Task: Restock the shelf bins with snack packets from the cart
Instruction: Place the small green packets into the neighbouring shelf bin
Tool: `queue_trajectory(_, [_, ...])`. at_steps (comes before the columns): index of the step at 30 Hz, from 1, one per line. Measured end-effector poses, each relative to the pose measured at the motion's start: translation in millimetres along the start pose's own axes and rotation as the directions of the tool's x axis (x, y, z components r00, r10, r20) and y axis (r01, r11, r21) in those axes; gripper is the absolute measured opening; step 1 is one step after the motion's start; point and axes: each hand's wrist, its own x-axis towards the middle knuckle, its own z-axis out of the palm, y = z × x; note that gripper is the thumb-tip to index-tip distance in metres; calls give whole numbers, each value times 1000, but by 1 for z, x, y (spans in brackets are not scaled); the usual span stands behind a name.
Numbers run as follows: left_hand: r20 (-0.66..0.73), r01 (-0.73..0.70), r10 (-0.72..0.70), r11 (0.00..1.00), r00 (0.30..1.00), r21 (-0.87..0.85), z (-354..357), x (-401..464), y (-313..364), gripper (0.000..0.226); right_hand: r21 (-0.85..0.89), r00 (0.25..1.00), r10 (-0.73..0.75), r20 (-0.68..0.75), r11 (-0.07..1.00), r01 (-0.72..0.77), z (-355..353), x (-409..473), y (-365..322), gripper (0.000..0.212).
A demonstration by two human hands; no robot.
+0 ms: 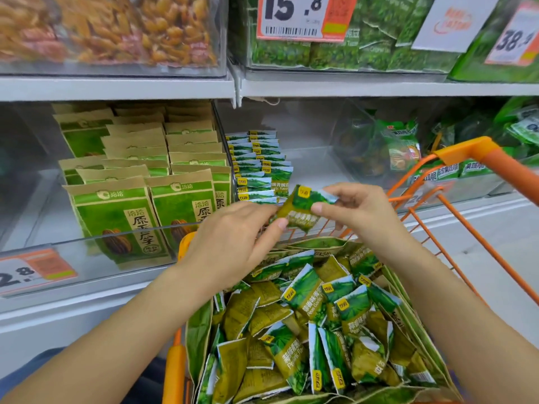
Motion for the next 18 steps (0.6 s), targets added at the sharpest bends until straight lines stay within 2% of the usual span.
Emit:
queue_trajectory(2, [17,-74,73,994,997,80,4,5,-14,35,-44,986,-38,-164,999,31,-13,23,-2,9])
queue_trajectory(4, [66,-201,191,959,979,200,14,5,-24,28,-127,974,-51,-219,992,24,-20,52,-2,8])
queue_trajectory(6, [103,-259,241,937,965,234,20,2,-29,27,-240,987,13,-161,969,-52,-18,82,5,12])
queue_trajectory(10, [55,-223,216,952,975,208,19,5,-27,25,-453,957,287,-43,848,-275,2,125,22,17])
queue_trajectory(13, [50,-213,208,954,977,209,18,6,-25,23,-466,938,343,-51,823,-326,18,141,35,27])
queue_trajectory(18, [63,-225,217,953,974,204,19,7,-28,22,-418,933,354,-69,838,-349,25,146,43,30])
